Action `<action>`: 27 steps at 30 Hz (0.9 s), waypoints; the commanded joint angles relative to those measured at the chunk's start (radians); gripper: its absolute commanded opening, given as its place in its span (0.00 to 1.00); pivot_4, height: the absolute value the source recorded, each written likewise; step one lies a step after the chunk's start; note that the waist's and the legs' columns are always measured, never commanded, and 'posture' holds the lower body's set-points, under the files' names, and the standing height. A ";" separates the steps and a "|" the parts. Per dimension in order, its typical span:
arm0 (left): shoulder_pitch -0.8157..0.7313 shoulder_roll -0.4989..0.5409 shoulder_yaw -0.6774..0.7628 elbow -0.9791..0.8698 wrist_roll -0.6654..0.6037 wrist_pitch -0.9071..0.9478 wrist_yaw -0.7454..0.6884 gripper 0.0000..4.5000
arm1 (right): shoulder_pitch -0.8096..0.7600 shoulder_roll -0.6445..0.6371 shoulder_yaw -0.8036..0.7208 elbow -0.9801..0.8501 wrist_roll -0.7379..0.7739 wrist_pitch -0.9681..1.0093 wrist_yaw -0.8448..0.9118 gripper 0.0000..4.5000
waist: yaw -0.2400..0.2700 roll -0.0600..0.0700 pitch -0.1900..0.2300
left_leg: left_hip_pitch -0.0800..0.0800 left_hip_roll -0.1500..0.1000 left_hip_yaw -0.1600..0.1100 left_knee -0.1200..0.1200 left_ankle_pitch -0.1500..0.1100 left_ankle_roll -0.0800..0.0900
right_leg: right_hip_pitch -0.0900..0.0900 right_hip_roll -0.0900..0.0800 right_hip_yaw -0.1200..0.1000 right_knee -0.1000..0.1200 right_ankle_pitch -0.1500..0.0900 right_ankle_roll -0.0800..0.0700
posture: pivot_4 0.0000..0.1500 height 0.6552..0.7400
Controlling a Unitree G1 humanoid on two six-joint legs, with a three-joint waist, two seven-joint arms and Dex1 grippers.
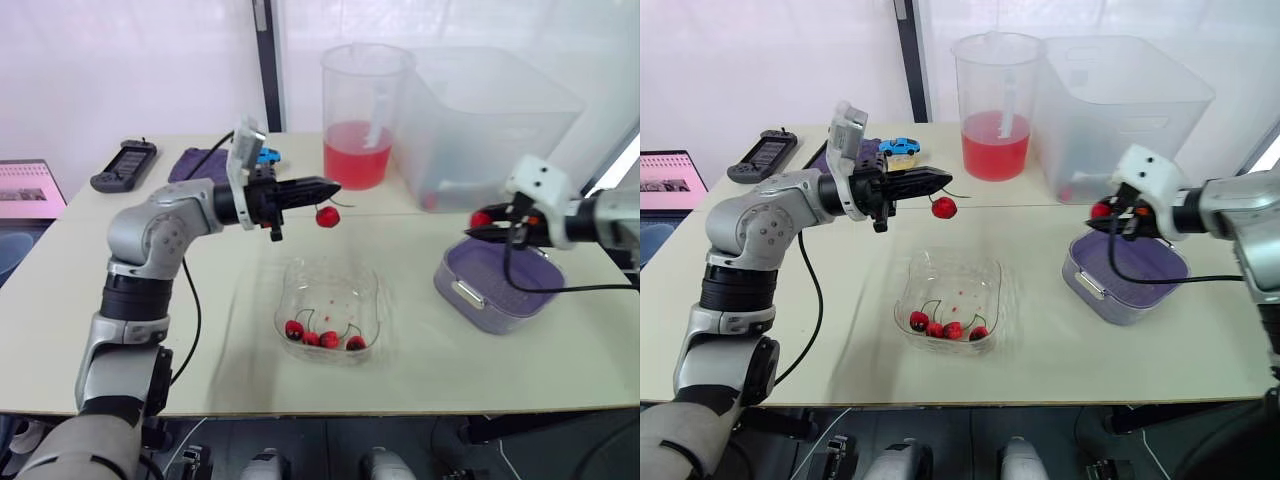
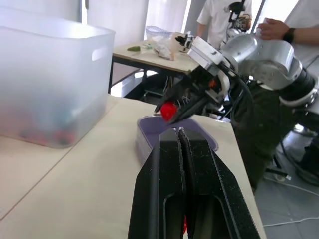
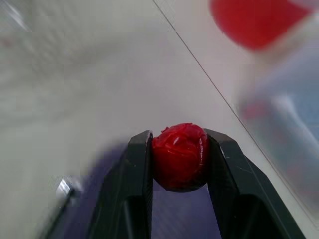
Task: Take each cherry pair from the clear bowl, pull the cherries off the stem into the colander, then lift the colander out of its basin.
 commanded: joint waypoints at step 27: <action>-0.039 -0.020 0.026 -0.032 -0.001 -0.023 -0.001 0.00 | -0.040 0.074 -0.166 -0.299 0.302 0.293 0.040 0.98 | 0.002 0.001 0.001 | 0.000 0.001 -0.002 0.000 0.000 0.000 | 0.000 0.000 0.000 0.001 0.000 0.000 | 1.00 0.93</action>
